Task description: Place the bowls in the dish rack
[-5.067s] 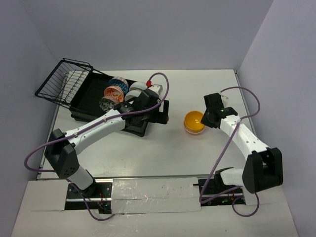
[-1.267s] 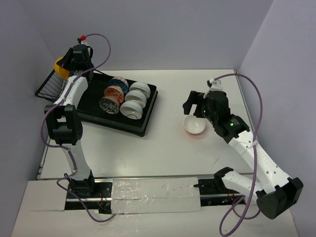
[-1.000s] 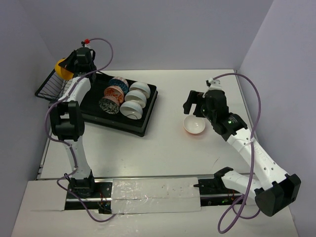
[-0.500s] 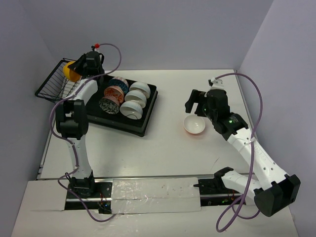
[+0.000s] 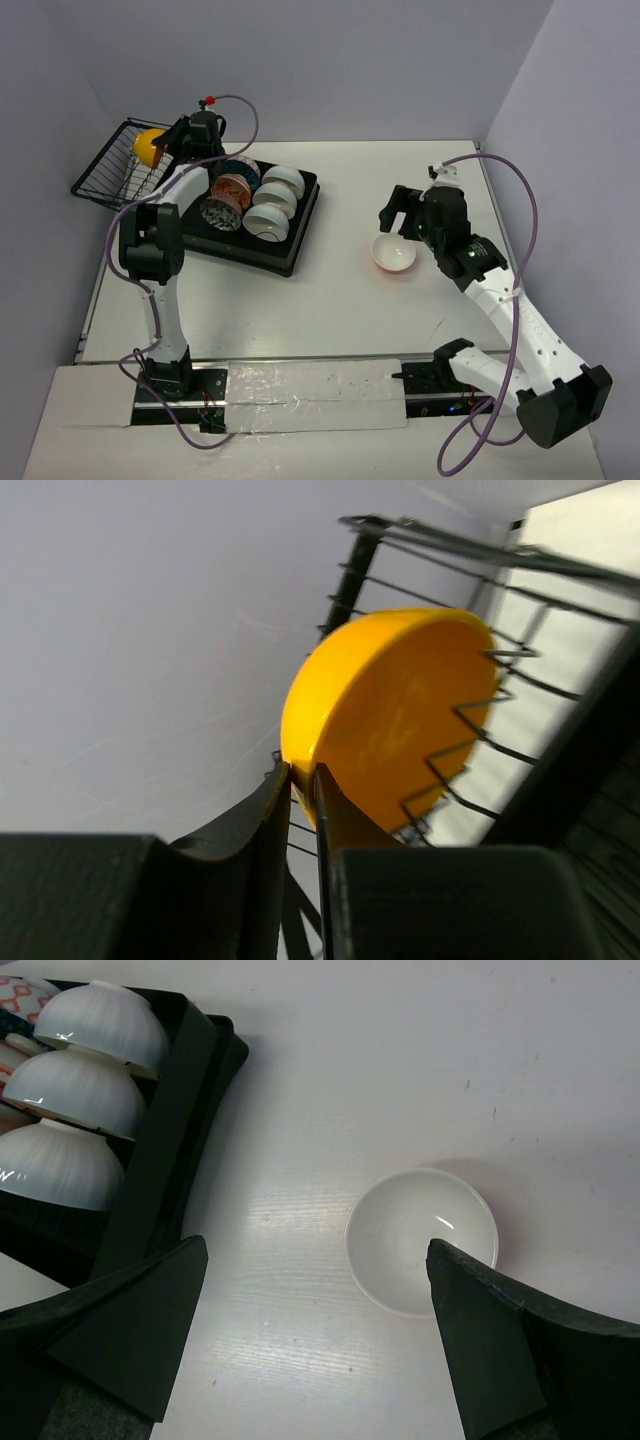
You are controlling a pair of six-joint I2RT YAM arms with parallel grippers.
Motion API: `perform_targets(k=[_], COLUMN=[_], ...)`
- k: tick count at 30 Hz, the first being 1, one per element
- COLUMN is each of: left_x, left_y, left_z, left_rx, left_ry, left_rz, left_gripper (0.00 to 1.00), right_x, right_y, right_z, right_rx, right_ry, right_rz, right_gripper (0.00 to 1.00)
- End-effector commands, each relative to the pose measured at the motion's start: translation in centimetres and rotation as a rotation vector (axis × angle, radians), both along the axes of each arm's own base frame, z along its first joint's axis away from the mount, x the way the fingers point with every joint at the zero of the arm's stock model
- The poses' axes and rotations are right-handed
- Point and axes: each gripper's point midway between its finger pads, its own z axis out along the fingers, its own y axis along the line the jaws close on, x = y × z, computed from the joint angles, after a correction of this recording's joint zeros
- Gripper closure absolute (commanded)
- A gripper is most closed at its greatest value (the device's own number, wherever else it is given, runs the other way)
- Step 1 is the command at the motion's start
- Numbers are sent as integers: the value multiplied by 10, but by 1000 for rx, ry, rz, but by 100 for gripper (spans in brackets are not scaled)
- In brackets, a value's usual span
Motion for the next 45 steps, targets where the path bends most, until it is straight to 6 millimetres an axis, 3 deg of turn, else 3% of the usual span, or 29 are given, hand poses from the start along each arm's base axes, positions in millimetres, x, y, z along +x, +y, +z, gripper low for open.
perform_targets(k=[1,11,21,25,32,34,36,37,39,40,41,42,43,45], left_x=[0,-3,-5,-11,-16,-21,-29,-37,-47,-57,-64,-74,-81,-94], left_y=[-20,-33,-62,-78,-112,-119,-132,-137,-148,-157,-162,-170,-174,-183], left_z=[3,-11,-6,0,39,59,63,79,80,93,85,99,99,88], left_rx=[-55,-113,-240,-284,-540,-624,-746,-810,-912,-976,-1024,-1083,-1115,-1191], left_ry=[-31,-15,-52,-56,-180,-228,-238,-281,-291,-301,-292,-302,-299,-274], left_rz=[-47,-46,-82,-97,-164,-191,-223,-240,-261,-313,-311,-364,-375,-385], left_gripper=[80,66,37,28,14,12,9,8,4,2,1,1,1,1], right_x=[3,-1,-1,-3,-4,-5,-6,-6,-9,-8,-11,-11,-12,-16], right_y=[-5,-6,-7,-7,-12,-16,-29,-33,-41,-48,-52,-55,-61,-65], right_z=[15,17,21,23,24,19,11,5,-7,-15,-26,-37,-44,-68], right_rx=[18,24,28,32,33,28,10,0,-1,1,7,3,4,-10], right_ry=[-66,-81,-89,-93,-85,-66,-28,-1,56,90,134,177,208,293], right_rz=[-23,-24,-26,-29,-62,-84,-155,-177,-223,-253,-278,-299,-329,-353], right_gripper=[2,2,3,3,3,3,3,3,4,4,5,6,7,8])
